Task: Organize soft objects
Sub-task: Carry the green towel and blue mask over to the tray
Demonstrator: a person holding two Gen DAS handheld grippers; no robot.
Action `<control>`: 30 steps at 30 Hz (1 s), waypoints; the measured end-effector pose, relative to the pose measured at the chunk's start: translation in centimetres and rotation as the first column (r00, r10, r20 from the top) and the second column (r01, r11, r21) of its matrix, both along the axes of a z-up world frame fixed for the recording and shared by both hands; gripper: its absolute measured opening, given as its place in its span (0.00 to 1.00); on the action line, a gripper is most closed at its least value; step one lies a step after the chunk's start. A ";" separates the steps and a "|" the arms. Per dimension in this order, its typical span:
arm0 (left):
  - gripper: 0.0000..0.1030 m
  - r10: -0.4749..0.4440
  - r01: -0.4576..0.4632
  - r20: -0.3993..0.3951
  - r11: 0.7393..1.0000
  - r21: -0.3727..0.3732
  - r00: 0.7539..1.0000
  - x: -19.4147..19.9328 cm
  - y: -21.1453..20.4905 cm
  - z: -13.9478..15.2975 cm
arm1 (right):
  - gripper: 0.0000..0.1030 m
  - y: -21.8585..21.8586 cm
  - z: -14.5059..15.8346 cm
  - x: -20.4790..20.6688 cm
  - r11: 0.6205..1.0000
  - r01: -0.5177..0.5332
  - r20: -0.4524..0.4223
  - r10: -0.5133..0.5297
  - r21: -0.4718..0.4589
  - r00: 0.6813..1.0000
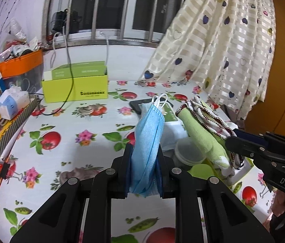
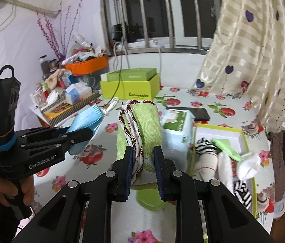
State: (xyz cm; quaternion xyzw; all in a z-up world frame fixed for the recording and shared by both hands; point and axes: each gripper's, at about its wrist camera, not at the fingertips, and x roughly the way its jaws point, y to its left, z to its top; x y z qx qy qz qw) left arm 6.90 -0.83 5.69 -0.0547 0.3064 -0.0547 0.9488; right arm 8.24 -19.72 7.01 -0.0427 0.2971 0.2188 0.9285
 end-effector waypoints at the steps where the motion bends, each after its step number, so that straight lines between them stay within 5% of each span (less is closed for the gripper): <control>1: 0.20 -0.008 0.008 -0.001 1.000 0.000 1.000 0.1 -0.4 0.0 | 0.19 -0.4 0.0 0.0 1.000 0.008 0.000 -0.008 0.002 1.000; 30: 0.20 -0.220 0.220 -0.031 0.975 -0.010 0.975 3.9 -10.8 0.0 | 0.19 -13.5 -1.2 0.3 0.961 0.274 -0.032 -0.272 0.049 0.962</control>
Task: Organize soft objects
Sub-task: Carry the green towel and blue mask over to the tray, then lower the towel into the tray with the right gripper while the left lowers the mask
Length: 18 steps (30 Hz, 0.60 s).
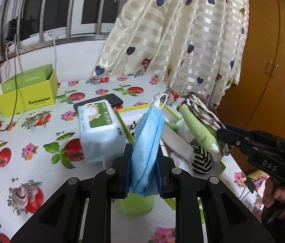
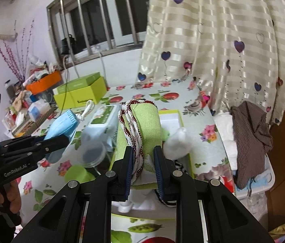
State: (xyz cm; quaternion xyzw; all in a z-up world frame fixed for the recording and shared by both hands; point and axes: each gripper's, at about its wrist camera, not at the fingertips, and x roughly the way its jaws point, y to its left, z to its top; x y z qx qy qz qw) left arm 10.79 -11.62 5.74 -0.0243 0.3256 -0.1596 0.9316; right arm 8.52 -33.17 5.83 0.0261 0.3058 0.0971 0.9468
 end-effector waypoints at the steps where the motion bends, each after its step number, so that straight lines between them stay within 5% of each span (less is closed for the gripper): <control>1: 0.20 -0.007 0.007 -0.003 1.000 0.000 1.000 0.2 -0.3 0.0 | 0.19 -0.3 -0.2 0.0 1.000 0.005 -0.003 -0.005 0.000 1.000; 18: 0.20 -0.052 0.052 -0.061 0.999 0.001 0.997 2.7 -3.6 -1.7 | 0.19 -2.8 -5.6 3.1 0.999 0.042 -0.159 -0.039 0.015 0.987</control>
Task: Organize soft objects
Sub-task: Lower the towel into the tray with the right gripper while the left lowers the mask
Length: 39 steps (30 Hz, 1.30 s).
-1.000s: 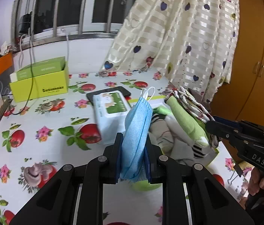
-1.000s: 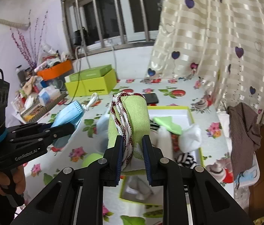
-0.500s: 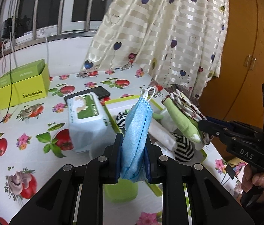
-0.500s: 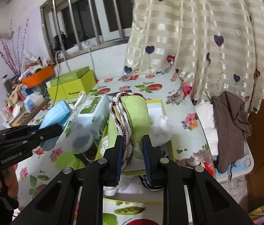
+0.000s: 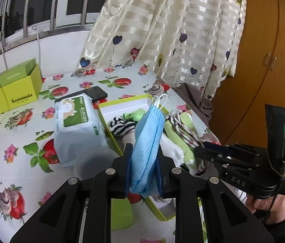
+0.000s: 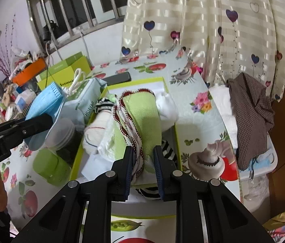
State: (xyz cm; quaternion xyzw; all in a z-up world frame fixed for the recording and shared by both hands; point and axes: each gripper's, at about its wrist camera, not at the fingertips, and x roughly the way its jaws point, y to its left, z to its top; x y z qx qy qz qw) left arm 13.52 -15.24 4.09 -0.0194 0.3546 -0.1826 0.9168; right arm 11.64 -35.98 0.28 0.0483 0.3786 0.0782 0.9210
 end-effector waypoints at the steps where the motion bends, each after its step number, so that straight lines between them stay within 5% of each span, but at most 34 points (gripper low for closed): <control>1: 0.20 -0.004 0.004 -0.004 1.000 0.000 1.000 0.2 -0.2 -0.1 | 0.19 -0.1 -0.2 0.1 1.000 0.001 -0.003 -0.001 0.003 1.000; 7: 0.20 -0.013 0.013 -0.040 1.000 -0.002 0.999 1.3 -1.1 -1.2 | 0.22 -0.2 -0.8 0.3 1.000 -0.016 -0.017 0.016 0.011 1.000; 12: 0.20 -0.019 0.019 -0.059 1.000 -0.007 0.998 2.0 -1.8 -1.8 | 0.40 -0.5 0.0 -0.3 1.000 -0.006 0.007 0.006 0.016 1.000; 28: 0.22 -0.034 0.033 -0.096 0.999 -0.014 0.995 3.6 -3.7 -3.2 | 0.41 -1.2 1.1 -1.2 1.000 0.003 0.047 -0.005 0.030 0.999; 35: 0.41 -0.045 0.043 -0.094 0.999 -0.017 0.995 3.5 -3.9 -3.2 | 0.41 -1.2 1.1 -1.2 1.000 0.002 0.044 -0.003 0.030 0.999; 39: 0.42 -0.041 0.039 -0.066 0.999 -0.035 0.997 3.1 -3.6 -2.6 | 0.41 -1.0 1.2 -1.3 1.000 0.000 0.048 -0.001 0.026 0.999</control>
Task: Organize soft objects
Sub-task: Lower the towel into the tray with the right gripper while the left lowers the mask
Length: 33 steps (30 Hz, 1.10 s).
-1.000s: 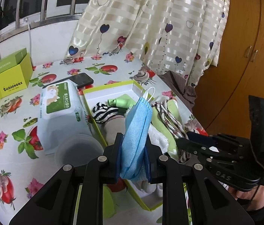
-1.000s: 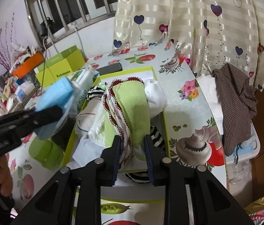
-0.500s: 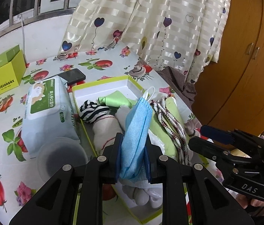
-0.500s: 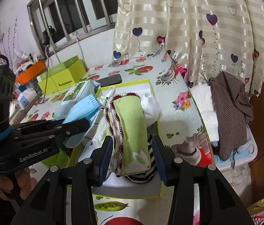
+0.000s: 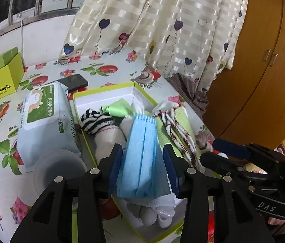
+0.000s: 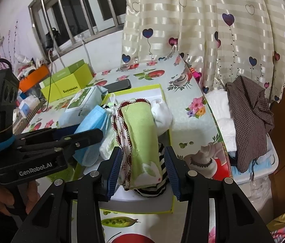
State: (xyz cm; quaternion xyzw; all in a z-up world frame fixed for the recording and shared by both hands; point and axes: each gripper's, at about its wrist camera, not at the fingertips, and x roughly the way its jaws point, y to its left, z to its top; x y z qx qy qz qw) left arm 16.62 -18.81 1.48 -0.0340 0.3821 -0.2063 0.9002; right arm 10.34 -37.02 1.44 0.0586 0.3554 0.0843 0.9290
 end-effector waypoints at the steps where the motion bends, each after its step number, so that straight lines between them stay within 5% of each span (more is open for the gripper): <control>1: 0.42 -0.002 0.002 0.004 1.000 -0.003 1.000 -0.1 0.1 0.1 | 0.41 0.0 0.0 0.0 1.000 -0.001 0.002 0.001 -0.003 1.000; 20: 0.42 0.046 -0.044 0.027 0.996 -0.075 0.999 -1.2 2.4 0.5 | 0.41 0.3 0.4 -0.5 1.000 -0.002 0.012 0.002 0.006 1.000; 26: 0.18 0.014 -0.014 0.001 0.999 -0.041 1.000 -1.1 1.7 -0.3 | 0.41 0.4 0.4 -0.5 1.000 -0.006 0.014 0.006 0.010 1.000; 33: 0.17 -0.007 0.006 -0.034 0.999 -0.036 0.999 -0.3 1.4 -1.1 | 0.41 0.5 0.6 -0.7 1.000 -0.011 0.015 0.011 0.009 1.000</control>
